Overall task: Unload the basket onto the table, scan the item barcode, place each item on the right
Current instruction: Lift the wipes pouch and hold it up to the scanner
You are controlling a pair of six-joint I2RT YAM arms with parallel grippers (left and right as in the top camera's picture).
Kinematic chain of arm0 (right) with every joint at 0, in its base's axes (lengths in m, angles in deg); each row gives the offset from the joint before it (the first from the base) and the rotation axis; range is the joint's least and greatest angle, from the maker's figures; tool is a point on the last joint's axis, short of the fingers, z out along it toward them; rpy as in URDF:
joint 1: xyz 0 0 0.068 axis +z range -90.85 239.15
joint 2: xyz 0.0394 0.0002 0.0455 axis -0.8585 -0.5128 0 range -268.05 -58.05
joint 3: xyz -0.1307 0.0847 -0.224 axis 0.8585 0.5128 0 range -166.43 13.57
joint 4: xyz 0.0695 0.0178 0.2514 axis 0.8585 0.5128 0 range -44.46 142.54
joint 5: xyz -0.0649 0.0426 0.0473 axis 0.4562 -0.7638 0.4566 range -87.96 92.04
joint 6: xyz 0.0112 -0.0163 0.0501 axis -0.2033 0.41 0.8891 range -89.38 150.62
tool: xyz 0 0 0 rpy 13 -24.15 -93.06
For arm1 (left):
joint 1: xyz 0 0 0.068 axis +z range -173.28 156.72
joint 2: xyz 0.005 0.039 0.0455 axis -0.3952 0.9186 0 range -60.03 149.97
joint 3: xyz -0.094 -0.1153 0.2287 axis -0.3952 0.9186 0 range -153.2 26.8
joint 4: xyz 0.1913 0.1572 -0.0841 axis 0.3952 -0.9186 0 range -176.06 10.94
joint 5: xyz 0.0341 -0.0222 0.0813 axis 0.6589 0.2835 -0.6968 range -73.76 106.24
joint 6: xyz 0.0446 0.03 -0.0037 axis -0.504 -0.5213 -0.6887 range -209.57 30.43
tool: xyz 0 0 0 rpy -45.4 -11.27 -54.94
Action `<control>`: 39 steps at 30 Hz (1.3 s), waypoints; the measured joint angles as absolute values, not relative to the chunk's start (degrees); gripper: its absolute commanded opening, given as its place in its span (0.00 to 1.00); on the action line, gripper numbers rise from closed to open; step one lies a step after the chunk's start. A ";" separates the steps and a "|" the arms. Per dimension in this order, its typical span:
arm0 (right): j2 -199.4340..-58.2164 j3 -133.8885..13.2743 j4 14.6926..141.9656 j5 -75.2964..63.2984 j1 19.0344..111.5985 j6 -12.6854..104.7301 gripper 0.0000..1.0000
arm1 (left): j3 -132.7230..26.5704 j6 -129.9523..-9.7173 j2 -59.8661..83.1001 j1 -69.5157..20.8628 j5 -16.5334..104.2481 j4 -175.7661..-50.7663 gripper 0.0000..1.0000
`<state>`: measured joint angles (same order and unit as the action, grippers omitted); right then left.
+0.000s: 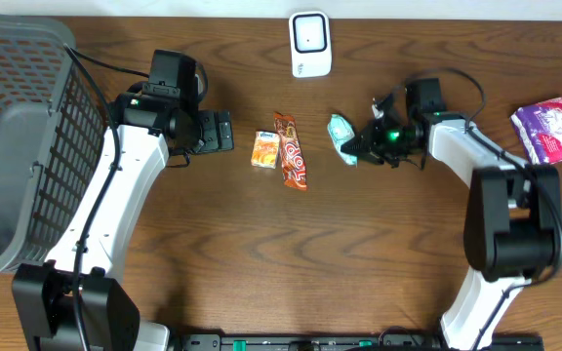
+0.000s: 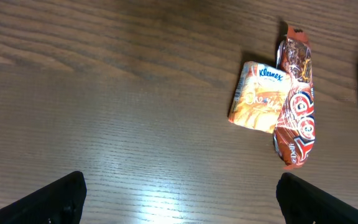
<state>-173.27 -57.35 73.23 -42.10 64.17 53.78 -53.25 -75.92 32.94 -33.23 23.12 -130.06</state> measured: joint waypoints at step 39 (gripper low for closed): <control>-157.62 -57.98 52.16 15.15 85.76 55.66 0.01 | -53.25 -75.92 32.94 -33.23 23.09 -130.06 0.98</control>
